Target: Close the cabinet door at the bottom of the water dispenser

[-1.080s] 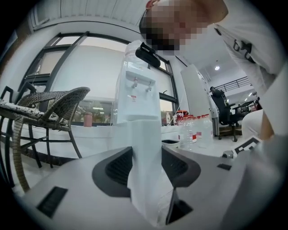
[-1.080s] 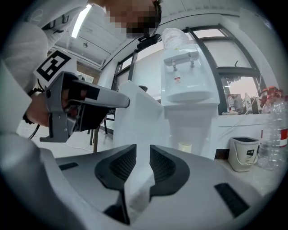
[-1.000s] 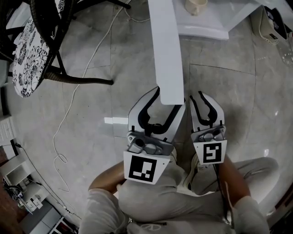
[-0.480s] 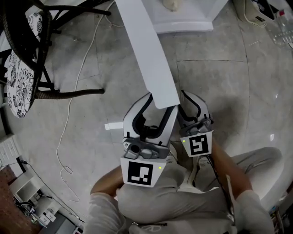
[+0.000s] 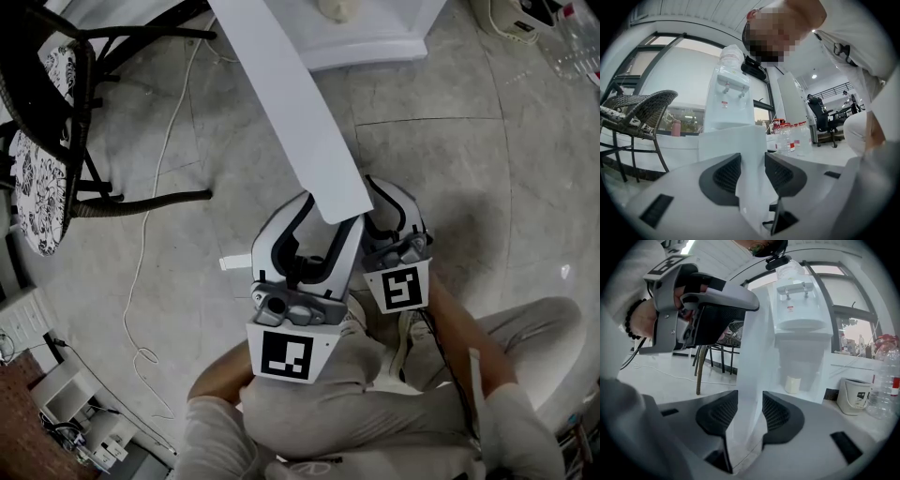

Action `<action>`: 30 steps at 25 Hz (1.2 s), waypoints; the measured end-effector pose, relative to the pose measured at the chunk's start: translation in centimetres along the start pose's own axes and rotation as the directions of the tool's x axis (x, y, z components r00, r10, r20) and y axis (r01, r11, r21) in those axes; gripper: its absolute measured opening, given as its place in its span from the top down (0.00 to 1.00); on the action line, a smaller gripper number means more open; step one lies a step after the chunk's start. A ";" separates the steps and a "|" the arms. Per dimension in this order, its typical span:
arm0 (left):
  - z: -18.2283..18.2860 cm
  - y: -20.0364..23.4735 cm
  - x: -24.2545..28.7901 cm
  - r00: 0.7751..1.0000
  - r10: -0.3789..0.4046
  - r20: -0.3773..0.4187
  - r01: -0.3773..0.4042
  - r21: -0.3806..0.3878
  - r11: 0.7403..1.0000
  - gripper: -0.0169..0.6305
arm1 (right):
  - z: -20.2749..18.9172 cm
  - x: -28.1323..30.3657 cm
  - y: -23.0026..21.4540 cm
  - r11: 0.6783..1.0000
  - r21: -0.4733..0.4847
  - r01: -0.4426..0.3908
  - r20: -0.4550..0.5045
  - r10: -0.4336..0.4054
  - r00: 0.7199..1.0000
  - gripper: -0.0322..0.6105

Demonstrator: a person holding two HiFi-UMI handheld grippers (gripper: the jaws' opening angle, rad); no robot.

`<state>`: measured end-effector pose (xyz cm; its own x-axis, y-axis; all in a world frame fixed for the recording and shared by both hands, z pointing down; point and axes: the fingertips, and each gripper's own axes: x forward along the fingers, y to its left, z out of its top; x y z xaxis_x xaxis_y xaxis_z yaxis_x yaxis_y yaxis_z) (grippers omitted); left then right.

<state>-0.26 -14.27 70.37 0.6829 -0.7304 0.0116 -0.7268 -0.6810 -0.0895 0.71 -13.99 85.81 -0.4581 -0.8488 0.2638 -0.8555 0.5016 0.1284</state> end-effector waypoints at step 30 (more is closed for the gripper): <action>-0.9 -1.7 4.4 0.994 -0.106 0.041 0.107 -0.022 0.994 0.78 | -0.9 -0.6 -8.2 0.985 0.078 0.152 0.012 -0.153 0.988 0.68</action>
<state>3.87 -16.40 71.42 0.7586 -0.6513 -0.0194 -0.6510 -0.7562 -0.0662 8.22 -17.48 85.49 -0.3244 -0.9176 0.2299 -0.9313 0.3523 0.0921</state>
